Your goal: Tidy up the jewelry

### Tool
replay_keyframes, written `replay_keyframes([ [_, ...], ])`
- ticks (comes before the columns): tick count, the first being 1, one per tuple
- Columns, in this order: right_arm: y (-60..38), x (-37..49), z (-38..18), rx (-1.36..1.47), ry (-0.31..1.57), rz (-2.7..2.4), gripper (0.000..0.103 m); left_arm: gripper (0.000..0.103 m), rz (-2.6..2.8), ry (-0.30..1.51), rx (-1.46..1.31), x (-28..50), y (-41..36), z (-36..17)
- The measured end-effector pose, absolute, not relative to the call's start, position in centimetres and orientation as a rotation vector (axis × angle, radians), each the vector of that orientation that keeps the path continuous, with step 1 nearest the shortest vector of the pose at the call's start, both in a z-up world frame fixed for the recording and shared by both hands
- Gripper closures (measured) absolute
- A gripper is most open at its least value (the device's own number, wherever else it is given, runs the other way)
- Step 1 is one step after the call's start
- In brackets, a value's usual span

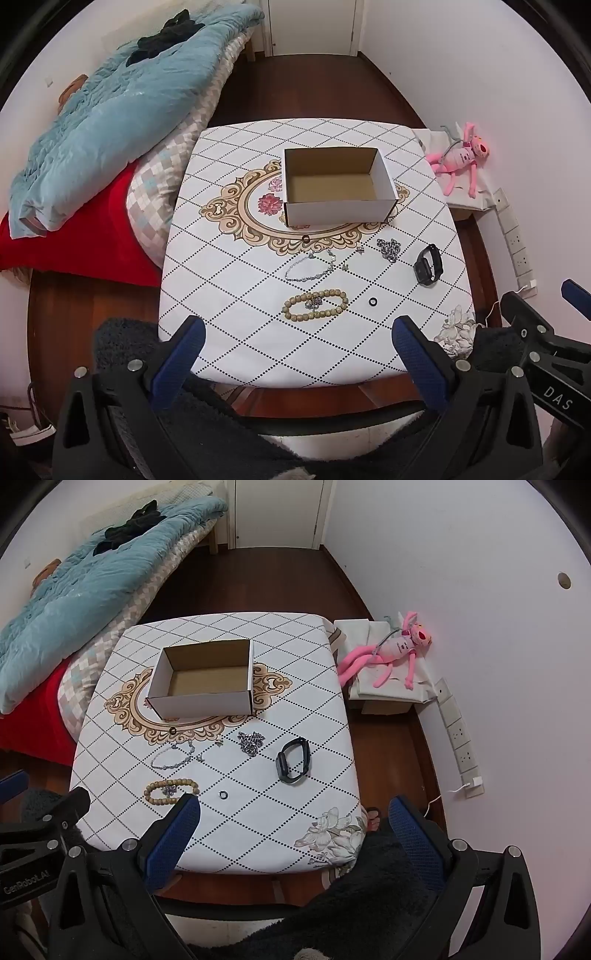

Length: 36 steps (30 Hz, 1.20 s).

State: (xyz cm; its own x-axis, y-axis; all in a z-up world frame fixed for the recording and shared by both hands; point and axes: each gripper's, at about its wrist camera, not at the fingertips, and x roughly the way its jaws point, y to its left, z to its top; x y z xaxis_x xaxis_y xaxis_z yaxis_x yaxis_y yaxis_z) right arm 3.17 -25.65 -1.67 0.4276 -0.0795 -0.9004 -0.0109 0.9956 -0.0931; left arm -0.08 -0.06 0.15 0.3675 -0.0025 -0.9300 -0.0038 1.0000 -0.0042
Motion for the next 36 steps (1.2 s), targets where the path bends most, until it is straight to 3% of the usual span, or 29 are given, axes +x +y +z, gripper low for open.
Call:
replay_keyframes([
  [36, -25.4, 2.7, -1.4, -0.08, 1.123, -0.04, 0.0, 0.0, 0.011, 1.171, 0.004, -0.2, -0.4, 1.6],
])
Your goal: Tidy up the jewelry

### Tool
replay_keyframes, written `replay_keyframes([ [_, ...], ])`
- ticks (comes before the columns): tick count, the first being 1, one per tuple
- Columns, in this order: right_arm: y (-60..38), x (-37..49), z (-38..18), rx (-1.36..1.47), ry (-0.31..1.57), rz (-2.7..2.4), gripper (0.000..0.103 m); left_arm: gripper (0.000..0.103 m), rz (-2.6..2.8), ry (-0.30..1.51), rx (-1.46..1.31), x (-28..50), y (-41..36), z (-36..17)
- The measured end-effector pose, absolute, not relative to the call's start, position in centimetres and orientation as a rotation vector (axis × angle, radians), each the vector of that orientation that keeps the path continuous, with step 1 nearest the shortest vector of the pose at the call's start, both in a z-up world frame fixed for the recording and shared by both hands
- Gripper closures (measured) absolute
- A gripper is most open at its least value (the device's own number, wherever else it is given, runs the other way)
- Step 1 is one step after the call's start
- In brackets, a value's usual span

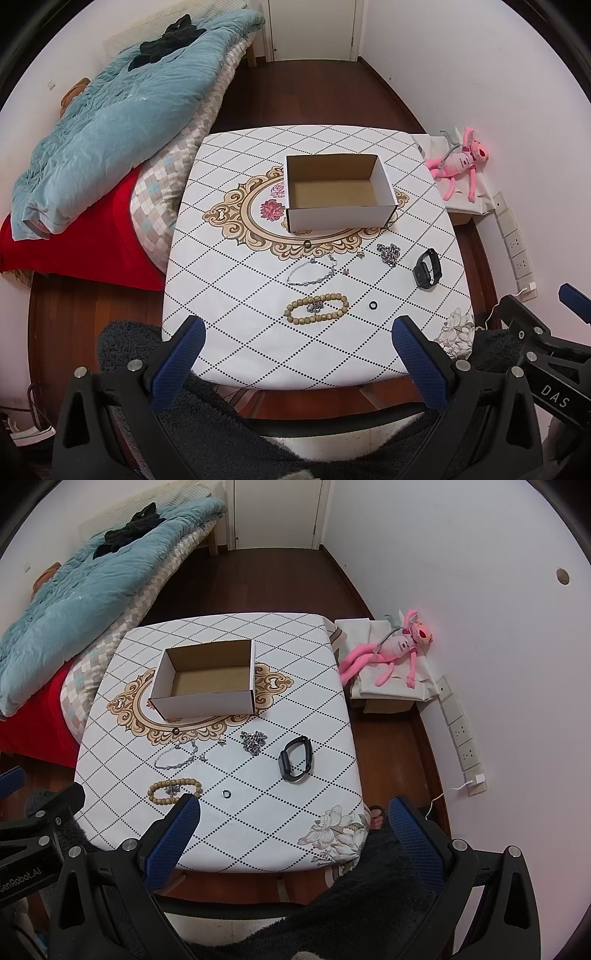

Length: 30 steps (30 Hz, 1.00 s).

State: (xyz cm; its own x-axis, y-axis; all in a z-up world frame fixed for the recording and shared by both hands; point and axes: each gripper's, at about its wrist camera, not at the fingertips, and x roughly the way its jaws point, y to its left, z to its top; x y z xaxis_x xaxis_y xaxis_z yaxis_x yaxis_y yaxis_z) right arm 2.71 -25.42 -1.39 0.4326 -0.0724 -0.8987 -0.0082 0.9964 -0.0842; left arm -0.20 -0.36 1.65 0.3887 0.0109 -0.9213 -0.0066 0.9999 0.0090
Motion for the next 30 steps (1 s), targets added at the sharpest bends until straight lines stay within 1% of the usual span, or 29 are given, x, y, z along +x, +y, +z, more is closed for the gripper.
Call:
replay_keyframes([
  [30, -26.5, 3.5, -0.4, -0.07, 1.116, -0.048, 0.0, 0.0, -0.002, 1.174, -0.001, 0.4, -0.9, 1.8],
])
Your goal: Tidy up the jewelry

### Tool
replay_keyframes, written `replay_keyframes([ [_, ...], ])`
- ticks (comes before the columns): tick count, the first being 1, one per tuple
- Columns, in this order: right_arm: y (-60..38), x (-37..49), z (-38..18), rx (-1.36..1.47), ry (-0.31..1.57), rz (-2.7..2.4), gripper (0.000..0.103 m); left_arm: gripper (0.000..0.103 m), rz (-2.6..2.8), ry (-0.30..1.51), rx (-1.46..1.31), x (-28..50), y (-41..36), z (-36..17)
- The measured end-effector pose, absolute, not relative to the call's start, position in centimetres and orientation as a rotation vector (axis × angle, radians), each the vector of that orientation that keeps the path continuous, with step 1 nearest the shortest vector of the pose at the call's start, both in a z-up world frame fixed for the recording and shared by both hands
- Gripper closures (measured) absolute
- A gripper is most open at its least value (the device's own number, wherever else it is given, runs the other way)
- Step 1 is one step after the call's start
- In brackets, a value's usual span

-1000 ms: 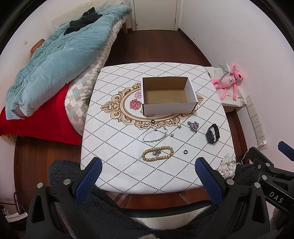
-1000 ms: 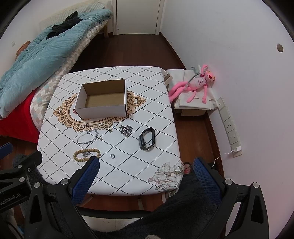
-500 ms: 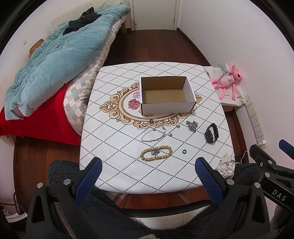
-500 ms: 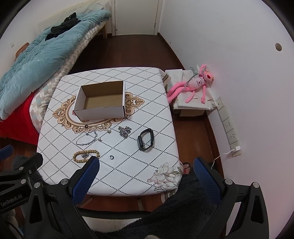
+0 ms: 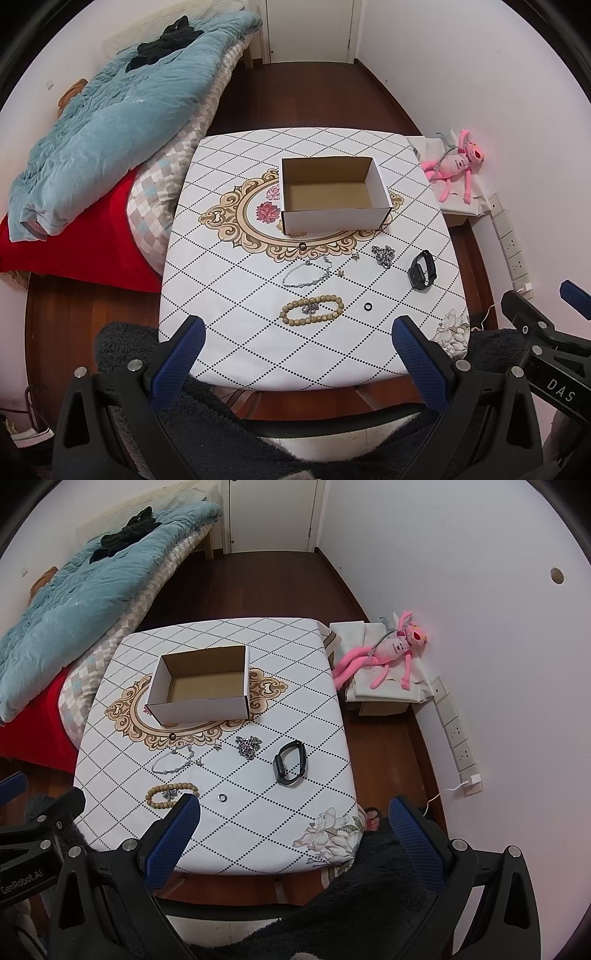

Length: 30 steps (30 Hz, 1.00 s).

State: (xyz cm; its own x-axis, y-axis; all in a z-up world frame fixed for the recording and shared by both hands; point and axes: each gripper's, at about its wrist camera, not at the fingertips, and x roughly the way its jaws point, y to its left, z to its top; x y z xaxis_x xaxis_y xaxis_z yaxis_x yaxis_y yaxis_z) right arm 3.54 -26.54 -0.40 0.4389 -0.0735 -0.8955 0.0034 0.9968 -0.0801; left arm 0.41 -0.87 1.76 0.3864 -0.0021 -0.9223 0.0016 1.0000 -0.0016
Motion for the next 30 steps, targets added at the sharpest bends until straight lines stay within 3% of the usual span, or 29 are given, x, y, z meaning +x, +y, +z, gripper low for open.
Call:
replay_keyframes([
  [30, -27.0, 3.3, 0.3, -0.056, 1.107, -0.049, 0.0, 0.0, -0.011, 1.167, -0.018, -0.4, -0.1, 1.3],
])
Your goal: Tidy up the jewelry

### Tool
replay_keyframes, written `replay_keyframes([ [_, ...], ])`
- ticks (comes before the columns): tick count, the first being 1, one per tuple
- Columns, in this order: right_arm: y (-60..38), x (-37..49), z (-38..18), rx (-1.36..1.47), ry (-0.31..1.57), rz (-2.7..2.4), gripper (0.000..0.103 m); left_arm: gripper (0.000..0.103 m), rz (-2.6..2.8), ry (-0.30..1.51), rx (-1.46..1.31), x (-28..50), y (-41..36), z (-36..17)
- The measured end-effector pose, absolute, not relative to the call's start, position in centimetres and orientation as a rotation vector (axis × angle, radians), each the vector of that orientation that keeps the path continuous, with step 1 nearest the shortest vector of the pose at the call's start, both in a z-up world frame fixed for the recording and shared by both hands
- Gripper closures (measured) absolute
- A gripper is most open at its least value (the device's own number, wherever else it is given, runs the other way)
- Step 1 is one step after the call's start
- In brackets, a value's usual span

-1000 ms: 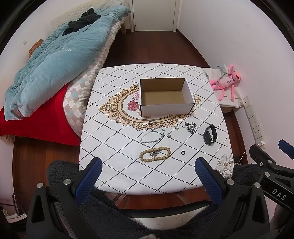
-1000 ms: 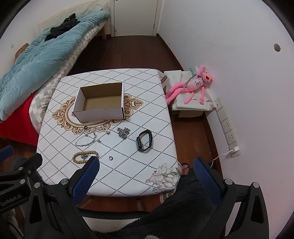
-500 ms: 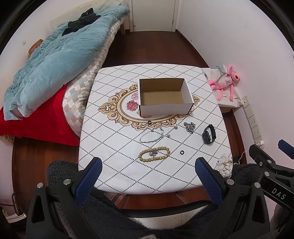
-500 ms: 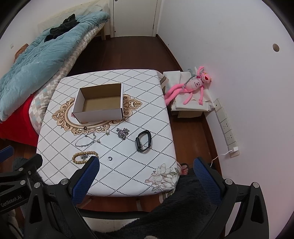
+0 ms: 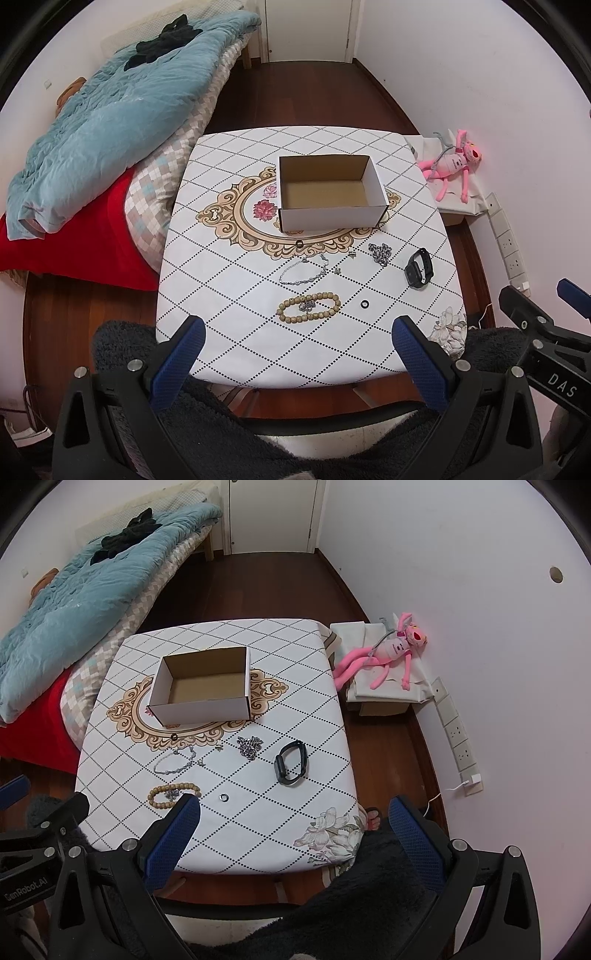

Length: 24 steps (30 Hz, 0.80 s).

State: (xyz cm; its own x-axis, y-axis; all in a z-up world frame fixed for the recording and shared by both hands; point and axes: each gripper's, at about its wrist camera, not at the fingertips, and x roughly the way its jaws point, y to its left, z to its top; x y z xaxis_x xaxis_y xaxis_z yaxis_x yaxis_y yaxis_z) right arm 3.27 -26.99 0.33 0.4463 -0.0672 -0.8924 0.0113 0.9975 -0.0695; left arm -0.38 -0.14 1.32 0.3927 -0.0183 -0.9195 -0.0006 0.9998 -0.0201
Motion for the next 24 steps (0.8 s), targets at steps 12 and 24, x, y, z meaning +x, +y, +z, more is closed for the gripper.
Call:
replay_keyframes([
  [12, -29.3, 9.1, -6.7, 0.024, 1.17, -0.137, 0.0, 0.0, 0.082, 1.174, -0.003, 5.8, 1.8, -4.7],
  [24, -30.8, 15.1, -21.0, 0.053, 1.412, -0.123, 0.0, 0.001, 0.096, 1.369, -0.013, 9.0, 2.0, -14.9],
])
